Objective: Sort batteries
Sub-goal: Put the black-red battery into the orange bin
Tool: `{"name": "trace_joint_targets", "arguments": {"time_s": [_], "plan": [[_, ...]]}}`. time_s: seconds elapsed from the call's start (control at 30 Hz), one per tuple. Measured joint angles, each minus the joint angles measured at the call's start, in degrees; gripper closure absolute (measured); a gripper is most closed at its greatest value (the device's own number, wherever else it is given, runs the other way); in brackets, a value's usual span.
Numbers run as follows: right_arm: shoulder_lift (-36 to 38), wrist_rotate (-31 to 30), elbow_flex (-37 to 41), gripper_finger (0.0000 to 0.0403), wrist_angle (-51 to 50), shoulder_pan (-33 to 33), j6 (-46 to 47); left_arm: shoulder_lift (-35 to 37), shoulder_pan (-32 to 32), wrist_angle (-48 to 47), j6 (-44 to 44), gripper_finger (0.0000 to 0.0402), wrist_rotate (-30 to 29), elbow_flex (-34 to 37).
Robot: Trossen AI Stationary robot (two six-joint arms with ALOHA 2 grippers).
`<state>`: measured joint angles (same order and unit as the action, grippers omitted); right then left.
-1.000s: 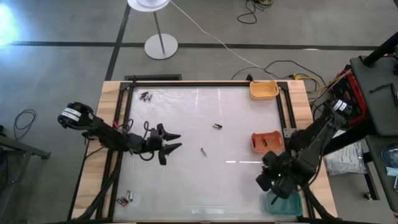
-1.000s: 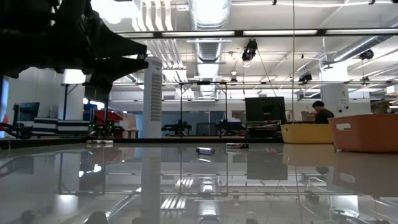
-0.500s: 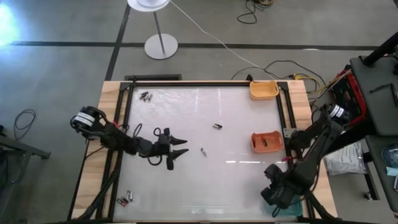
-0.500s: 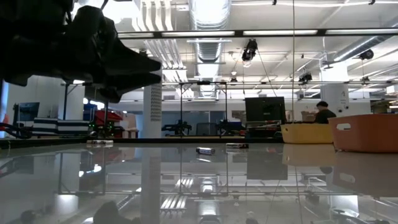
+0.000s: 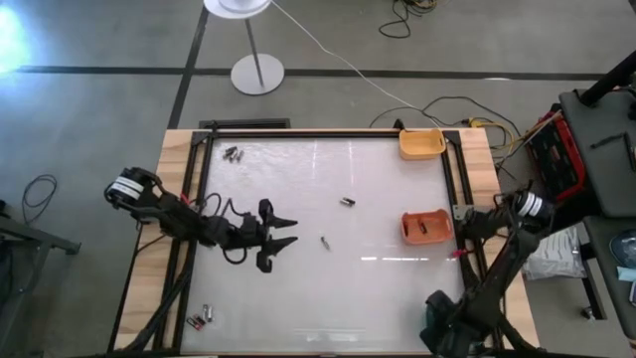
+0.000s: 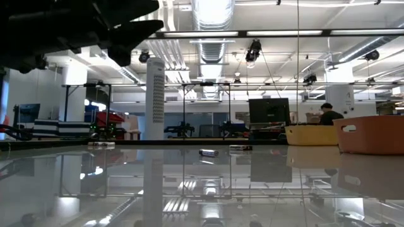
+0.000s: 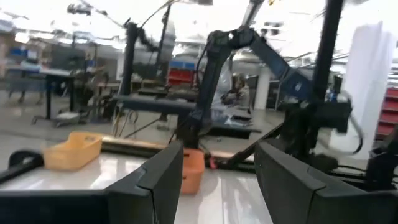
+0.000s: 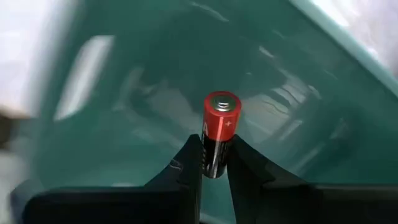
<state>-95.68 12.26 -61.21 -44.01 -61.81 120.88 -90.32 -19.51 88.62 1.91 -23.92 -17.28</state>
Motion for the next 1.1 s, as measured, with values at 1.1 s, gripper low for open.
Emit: {"name": "trace_joint_targets", "arguments": {"time_s": [1.1], "plan": [[6.01,-38.43,-17.79,0.0214,-33.44,4.31,-6.44,5.14,0.00,-17.61,-2.63,0.0223,0.10,-4.59]]}}
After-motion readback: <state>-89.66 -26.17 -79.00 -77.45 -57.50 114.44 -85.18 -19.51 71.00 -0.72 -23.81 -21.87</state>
